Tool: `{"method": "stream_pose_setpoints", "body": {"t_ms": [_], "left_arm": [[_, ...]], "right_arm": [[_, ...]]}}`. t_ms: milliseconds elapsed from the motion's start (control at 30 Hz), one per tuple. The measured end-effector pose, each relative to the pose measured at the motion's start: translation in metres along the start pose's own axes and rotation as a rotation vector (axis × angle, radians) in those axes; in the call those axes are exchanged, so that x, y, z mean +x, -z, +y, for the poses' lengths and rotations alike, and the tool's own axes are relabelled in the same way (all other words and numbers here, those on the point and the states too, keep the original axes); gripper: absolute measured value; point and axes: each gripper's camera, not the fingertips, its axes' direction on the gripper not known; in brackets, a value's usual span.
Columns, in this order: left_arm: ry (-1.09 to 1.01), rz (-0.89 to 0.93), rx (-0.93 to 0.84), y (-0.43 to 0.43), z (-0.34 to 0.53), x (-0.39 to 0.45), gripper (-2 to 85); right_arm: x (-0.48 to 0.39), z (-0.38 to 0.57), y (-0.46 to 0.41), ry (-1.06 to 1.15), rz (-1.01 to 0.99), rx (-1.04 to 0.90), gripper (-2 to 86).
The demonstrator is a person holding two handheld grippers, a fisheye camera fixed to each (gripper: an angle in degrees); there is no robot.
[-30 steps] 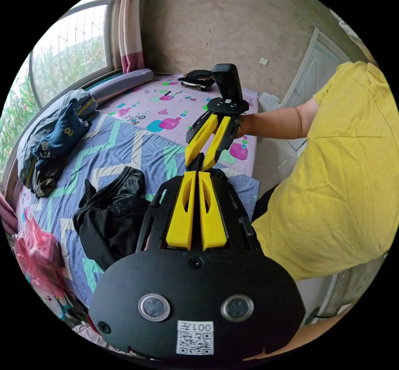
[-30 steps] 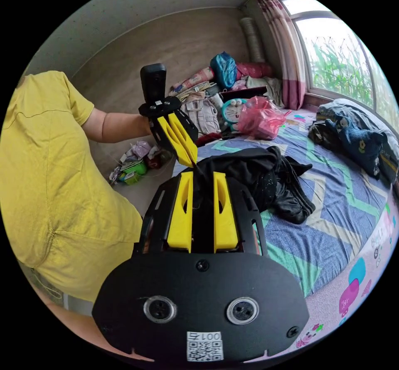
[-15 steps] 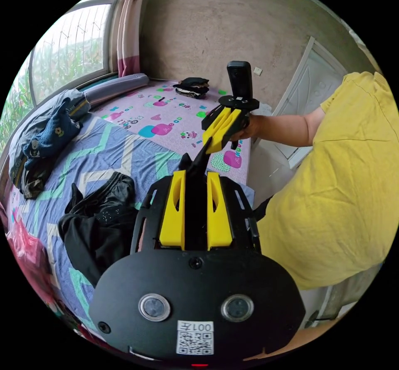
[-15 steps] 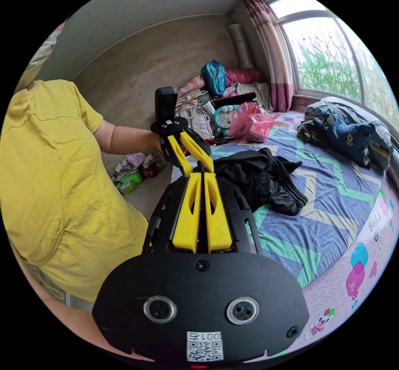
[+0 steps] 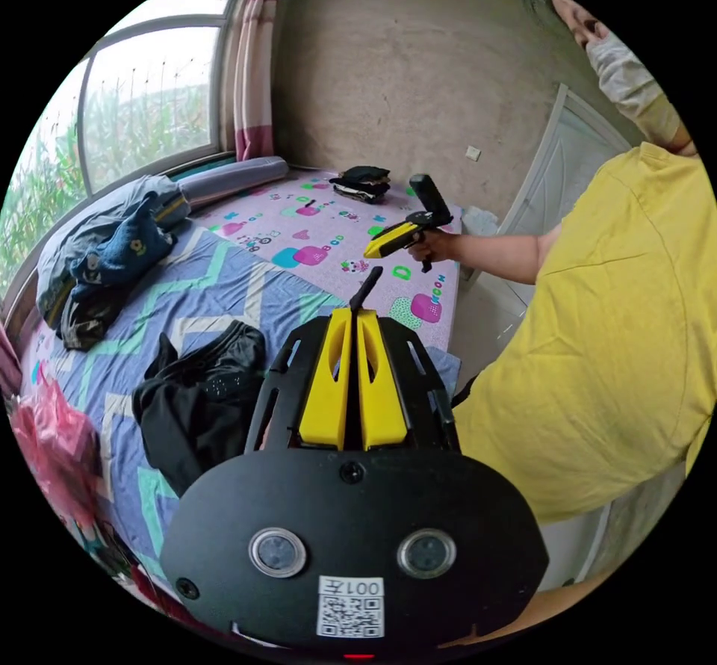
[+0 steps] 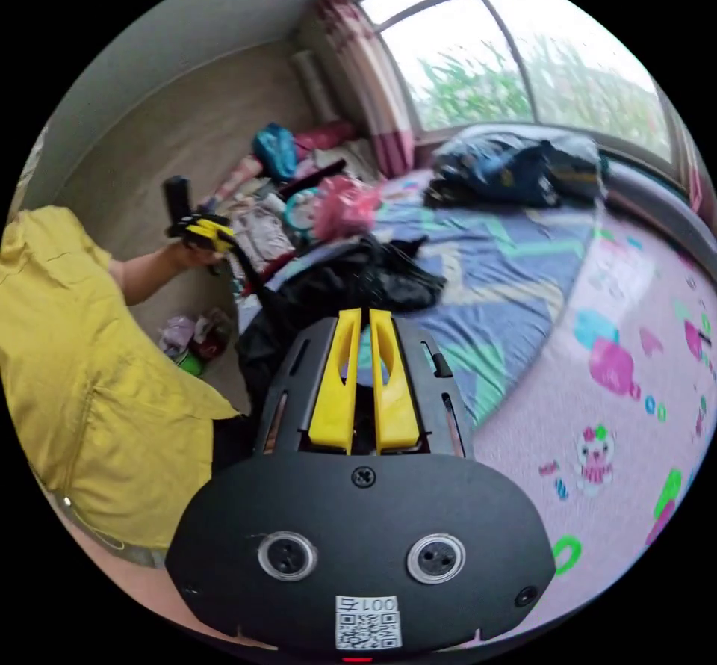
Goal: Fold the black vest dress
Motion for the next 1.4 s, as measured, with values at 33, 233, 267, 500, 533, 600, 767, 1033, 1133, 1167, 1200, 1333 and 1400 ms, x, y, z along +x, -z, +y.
{"method": "stream_pose_setpoints", "body": {"t_ms": [33,233,267,500,533,600,767,1033,1133,1167,1200,1333,1400], "left_arm": [[0.025,0.001,-0.005,0.007,0.004,-0.002,-1.6],[0.099,-0.01,-0.033,0.014,0.011,-0.006,-1.6],[0.102,-0.009,-0.041,0.013,0.01,-0.005,-1.6],[0.152,-0.012,-0.061,0.015,0.015,-0.003,-1.6],[0.16,-0.014,-0.059,0.016,0.017,-0.002,-1.6],[0.171,-0.016,-0.059,0.016,0.019,0.0,-1.6],[0.193,-0.017,-0.058,0.019,0.023,0.006,-1.6],[0.188,-0.014,-0.07,0.023,0.025,0.019,-1.6],[0.183,-0.012,-0.067,0.027,0.028,0.027,-1.5],[0.183,-0.009,-0.066,0.028,0.03,0.03,-1.5],[0.181,-0.007,-0.065,0.028,0.031,0.032,-1.5],[0.178,0.001,-0.066,0.032,0.039,0.046,-1.5],[0.178,0.008,-0.067,0.034,0.043,0.053,-1.5]], "right_arm": [[0.011,0.002,-0.005,-0.03,0.01,-0.027,2.2],[0.088,0.003,-0.067,-0.132,-0.08,-0.271,3.5],[0.1,-0.001,-0.079,-0.16,-0.117,-0.304,4.0],[0.178,-0.003,-0.12,-0.546,-0.329,-0.271,6.5],[0.183,-0.002,-0.121,-0.575,-0.343,-0.257,6.6],[0.199,0.0,-0.125,-0.651,-0.379,-0.212,7.1],[0.212,-0.005,-0.142,-0.689,-0.453,-0.199,7.2],[0.217,-0.004,-0.144,-0.713,-0.482,-0.111,6.8],[0.218,0.005,-0.13,-0.696,-0.438,-0.109,6.6],[0.218,0.01,-0.128,-0.69,-0.441,-0.116,6.6],[0.216,0.014,-0.129,-0.685,-0.451,-0.122,6.6],[0.203,0.022,-0.137,-0.651,-0.492,-0.138,6.5],[0.19,0.027,-0.151,-0.618,-0.544,-0.166,6.3]]}}
